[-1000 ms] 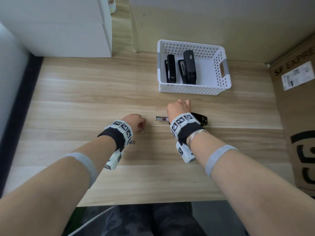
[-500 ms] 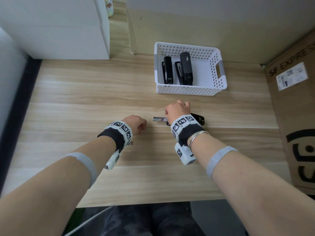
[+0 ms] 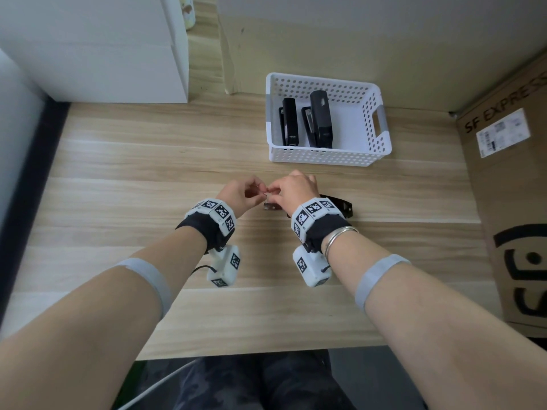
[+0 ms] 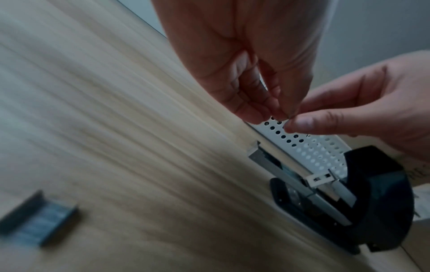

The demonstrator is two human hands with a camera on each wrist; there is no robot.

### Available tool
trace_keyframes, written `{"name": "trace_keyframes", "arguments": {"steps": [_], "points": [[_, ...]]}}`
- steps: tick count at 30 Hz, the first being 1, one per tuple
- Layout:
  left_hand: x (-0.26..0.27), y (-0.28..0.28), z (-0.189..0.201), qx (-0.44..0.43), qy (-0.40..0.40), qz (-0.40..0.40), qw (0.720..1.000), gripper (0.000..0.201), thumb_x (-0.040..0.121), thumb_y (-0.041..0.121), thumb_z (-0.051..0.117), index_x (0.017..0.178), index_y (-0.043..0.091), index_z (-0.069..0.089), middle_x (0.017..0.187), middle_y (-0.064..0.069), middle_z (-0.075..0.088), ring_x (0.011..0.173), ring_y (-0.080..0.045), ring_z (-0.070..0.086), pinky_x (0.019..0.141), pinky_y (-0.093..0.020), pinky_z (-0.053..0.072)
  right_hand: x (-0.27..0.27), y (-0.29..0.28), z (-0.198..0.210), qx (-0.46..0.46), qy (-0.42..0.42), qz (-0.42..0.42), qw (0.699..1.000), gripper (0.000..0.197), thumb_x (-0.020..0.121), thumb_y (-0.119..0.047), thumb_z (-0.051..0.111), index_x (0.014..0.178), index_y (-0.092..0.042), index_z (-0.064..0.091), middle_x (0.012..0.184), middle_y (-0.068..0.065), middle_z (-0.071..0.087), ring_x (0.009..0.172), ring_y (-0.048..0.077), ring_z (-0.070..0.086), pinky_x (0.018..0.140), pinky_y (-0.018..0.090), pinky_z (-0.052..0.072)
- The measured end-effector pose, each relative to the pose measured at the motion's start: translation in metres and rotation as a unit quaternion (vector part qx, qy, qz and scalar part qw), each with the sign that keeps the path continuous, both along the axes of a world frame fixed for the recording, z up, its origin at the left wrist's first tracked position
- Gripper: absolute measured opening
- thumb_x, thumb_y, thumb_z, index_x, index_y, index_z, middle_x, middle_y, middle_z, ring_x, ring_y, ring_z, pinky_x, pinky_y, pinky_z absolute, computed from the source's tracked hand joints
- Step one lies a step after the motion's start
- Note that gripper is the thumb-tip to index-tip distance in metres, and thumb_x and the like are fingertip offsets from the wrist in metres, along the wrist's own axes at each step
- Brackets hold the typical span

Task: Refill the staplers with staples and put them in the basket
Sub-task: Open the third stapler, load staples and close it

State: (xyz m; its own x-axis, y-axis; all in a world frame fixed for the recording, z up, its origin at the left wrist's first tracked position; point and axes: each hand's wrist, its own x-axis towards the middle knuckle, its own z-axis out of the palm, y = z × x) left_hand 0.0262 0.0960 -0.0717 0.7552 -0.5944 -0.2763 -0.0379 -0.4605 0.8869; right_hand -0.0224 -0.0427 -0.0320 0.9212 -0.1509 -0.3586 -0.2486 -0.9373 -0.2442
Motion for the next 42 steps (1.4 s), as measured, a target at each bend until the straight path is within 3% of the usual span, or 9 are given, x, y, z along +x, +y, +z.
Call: {"name": "trace_keyframes", "arguments": {"steps": [8,11,14,18,20,23,26,38,42], "points": [[0.001,-0.005,-0.005,-0.069,0.049,0.049,0.995,0.034,0.083,-0.005,0.061,0.074,0.025,0.049,0.068,0.004,0.059,0.052,0.013,0.059,0.063,-0.004,0.052,-0.001,-0.002,0.003,0.04,0.005,-0.059,0.997,0.022,0.085,-0.043,0.063,0.105,-0.035,0.071,0.104,-0.01,0.071,0.119,0.014,0.045,0.098,0.034,0.029],[0.002,-0.005,-0.006,-0.074,0.058,0.057,0.994,0.033,0.083,-0.006,0.061,0.074,0.024,0.048,0.069,0.003,0.061,0.053,0.012,0.061,0.064,-0.008,0.053,-0.001,-0.003,0.001,0.061,-0.014,-0.091,0.994,0.02,0.083,-0.041,0.066,0.101,-0.034,0.072,0.091,-0.013,0.071,0.117,0.013,0.047,0.096,0.034,0.029],[0.001,-0.005,-0.008,-0.068,0.078,0.061,0.993,0.033,0.083,-0.006,0.062,0.073,0.023,0.049,0.068,0.002,0.062,0.052,0.011,0.061,0.066,-0.011,0.054,-0.003,-0.004,0.002,0.051,-0.014,-0.075,0.996,0.02,0.084,-0.04,0.066,0.102,-0.034,0.071,0.065,-0.021,0.047,0.114,0.012,0.047,0.095,0.033,0.029],[0.0,-0.006,-0.008,-0.035,0.079,0.054,0.995,0.034,0.084,-0.006,0.06,0.071,0.024,0.048,0.069,0.003,0.062,0.048,0.009,0.061,0.052,-0.008,0.051,-0.006,-0.006,0.001,0.027,-0.02,-0.053,0.998,0.017,0.084,-0.041,0.065,0.097,-0.032,0.071,0.084,-0.016,0.07,0.112,0.012,0.046,0.092,0.034,0.029],[0.0,-0.006,-0.009,0.003,0.052,0.064,0.997,0.035,0.085,-0.003,0.059,0.069,0.026,0.046,0.068,0.007,0.058,0.049,0.002,0.058,0.05,-0.014,0.048,-0.008,-0.006,0.0,-0.017,0.0,-0.011,1.0,0.014,0.085,-0.039,0.063,0.094,-0.031,0.071,0.092,-0.013,0.072,0.112,0.013,0.045,0.093,0.035,0.028],[-0.002,-0.006,-0.013,0.064,0.033,0.055,0.996,0.029,0.084,0.0,0.059,0.071,0.025,0.052,0.07,0.006,0.058,0.063,-0.018,0.056,0.066,-0.03,0.051,-0.011,-0.004,-0.003,-0.071,0.01,0.043,0.997,0.014,0.088,-0.033,0.06,0.093,-0.028,0.072,0.095,-0.01,0.071,0.112,0.014,0.046,0.096,0.037,0.027],[-0.006,-0.007,-0.015,0.093,0.036,0.033,0.994,0.012,0.083,0.003,0.061,0.089,0.012,0.065,0.082,-0.003,0.061,0.076,-0.02,0.055,0.082,-0.035,0.051,-0.013,-0.003,-0.005,-0.088,0.007,0.05,0.995,0.014,0.089,-0.032,0.059,0.092,-0.027,0.072,0.095,-0.008,0.07,0.113,0.015,0.046,0.097,0.037,0.027],[-0.006,-0.009,-0.013,0.124,0.038,0.014,0.991,0.014,0.085,0.006,0.059,0.097,0.007,0.066,0.087,-0.001,0.06,0.079,-0.017,0.053,0.074,-0.023,0.039,-0.007,-0.001,-0.005,-0.097,0.046,0.027,0.994,0.019,0.087,-0.04,0.063,0.096,-0.027,0.073,0.112,0.001,0.055,0.109,0.027,0.04,0.099,0.031,0.028],[-0.005,-0.008,-0.009,0.139,0.019,-0.002,0.99,0.014,0.086,0.008,0.059,0.098,0.007,0.066,0.088,0.001,0.06,0.079,-0.016,0.053,0.071,-0.019,0.038,-0.002,-0.001,-0.002,-0.086,0.069,0.016,0.994,0.017,0.089,-0.037,0.061,0.096,-0.029,0.074,0.098,-0.001,0.051,0.113,0.024,0.041,0.099,0.032,0.027]]}}
